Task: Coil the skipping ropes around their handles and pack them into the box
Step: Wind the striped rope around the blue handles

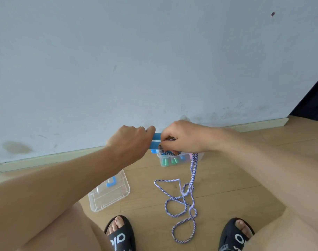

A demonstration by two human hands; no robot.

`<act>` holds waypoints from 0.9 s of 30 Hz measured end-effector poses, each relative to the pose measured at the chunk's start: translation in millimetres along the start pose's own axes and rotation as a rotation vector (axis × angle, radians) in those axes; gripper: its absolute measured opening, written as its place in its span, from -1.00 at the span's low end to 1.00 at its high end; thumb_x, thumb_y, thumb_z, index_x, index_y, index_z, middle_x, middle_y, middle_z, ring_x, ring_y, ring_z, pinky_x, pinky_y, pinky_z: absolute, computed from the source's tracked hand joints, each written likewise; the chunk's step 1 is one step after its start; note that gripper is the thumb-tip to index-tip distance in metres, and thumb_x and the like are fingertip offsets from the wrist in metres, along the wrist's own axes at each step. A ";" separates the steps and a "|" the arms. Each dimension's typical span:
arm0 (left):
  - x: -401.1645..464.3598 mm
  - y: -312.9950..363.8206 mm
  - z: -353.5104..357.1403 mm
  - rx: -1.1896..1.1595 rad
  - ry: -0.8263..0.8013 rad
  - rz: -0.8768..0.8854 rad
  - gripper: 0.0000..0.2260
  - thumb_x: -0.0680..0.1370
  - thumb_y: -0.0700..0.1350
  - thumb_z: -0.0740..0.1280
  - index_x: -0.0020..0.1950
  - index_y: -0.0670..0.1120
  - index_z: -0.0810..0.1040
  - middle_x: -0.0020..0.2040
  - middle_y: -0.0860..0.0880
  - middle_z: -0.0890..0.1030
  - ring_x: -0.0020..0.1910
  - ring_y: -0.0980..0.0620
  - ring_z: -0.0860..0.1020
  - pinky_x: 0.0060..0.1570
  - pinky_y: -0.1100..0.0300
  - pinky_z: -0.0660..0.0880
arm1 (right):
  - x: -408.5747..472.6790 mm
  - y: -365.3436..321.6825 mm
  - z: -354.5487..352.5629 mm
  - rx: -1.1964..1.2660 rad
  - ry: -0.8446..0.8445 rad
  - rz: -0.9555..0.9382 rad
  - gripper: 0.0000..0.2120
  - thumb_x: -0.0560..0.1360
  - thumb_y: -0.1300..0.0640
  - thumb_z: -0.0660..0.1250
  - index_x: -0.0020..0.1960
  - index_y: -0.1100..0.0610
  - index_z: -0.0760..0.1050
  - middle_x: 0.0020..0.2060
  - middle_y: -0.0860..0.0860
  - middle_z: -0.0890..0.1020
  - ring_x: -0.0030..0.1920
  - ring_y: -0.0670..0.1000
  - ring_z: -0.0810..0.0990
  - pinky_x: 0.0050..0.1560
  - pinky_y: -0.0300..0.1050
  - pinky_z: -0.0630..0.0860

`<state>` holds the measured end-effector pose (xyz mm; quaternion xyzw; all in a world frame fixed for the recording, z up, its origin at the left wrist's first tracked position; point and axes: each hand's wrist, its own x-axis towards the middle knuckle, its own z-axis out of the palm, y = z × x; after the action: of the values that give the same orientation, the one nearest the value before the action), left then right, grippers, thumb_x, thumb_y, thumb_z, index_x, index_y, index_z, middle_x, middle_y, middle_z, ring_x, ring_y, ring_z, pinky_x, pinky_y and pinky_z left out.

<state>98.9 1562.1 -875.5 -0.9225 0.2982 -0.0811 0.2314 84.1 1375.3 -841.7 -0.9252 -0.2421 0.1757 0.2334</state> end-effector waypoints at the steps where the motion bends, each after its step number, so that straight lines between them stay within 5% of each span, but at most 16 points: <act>1: -2.0 2.9 -0.5 -0.008 0.007 0.020 -0.88 0.60 -0.18 0.07 0.12 -0.04 0.27 -0.32 0.04 0.21 -0.45 -0.06 0.31 -0.50 0.14 0.08 | 0.4 1.9 -2.3 0.055 -0.016 0.009 -0.74 0.54 0.02 0.32 -0.28 0.09 0.56 -0.47 -0.10 0.56 -0.47 -0.10 0.40 -0.38 -0.22 0.34; 9: -9.6 10.6 -3.4 -0.202 0.264 0.146 -0.74 0.27 -0.20 0.45 -0.13 -0.11 0.44 -0.49 0.01 0.39 -0.68 -0.11 0.35 -0.62 0.24 0.10 | -4.7 18.0 -27.3 0.450 0.051 0.072 -0.81 0.43 0.11 0.53 -0.21 0.21 0.61 -0.42 0.02 0.54 -0.42 -0.07 0.40 -0.40 -0.26 0.31; 16: -15.7 12.4 -7.8 -0.355 0.384 0.088 -0.75 0.33 -0.12 0.46 -0.10 -0.11 0.45 -0.44 0.02 0.45 -0.59 -0.11 0.25 -0.62 0.18 0.25 | -5.6 18.9 -29.8 0.520 0.179 0.057 -0.67 0.45 -0.08 0.49 -0.30 0.15 0.55 -0.40 0.09 0.45 -0.37 0.02 0.36 -0.37 -0.17 0.29; 22: -7.6 9.0 -1.7 -0.310 0.018 -0.099 -0.89 0.60 -0.02 0.15 0.02 -0.03 0.27 -0.28 0.02 0.36 -0.33 -0.12 0.41 -0.34 0.11 0.28 | -12.8 8.9 -23.3 0.227 0.275 0.013 -0.65 0.52 -0.07 0.39 -0.33 0.13 0.55 -0.51 -0.02 0.44 -0.45 -0.03 0.34 -0.34 -0.14 0.32; 27: -4.2 -33.5 22.5 -0.658 -0.076 -0.433 -0.89 0.57 -0.03 0.19 -0.07 -0.05 0.41 -0.23 -0.04 0.51 -0.32 -0.07 0.50 -0.35 0.12 0.43 | -30.2 2.0 -9.8 0.191 0.036 0.092 -0.87 0.52 0.12 0.34 -0.13 0.12 0.42 -0.39 0.08 0.64 -0.46 -0.04 0.51 -0.32 -0.10 0.47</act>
<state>119.2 1597.0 -879.4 -0.9913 0.0981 0.0063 -0.0880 64.4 1354.4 -828.2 -0.9120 -0.1772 0.1916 0.3165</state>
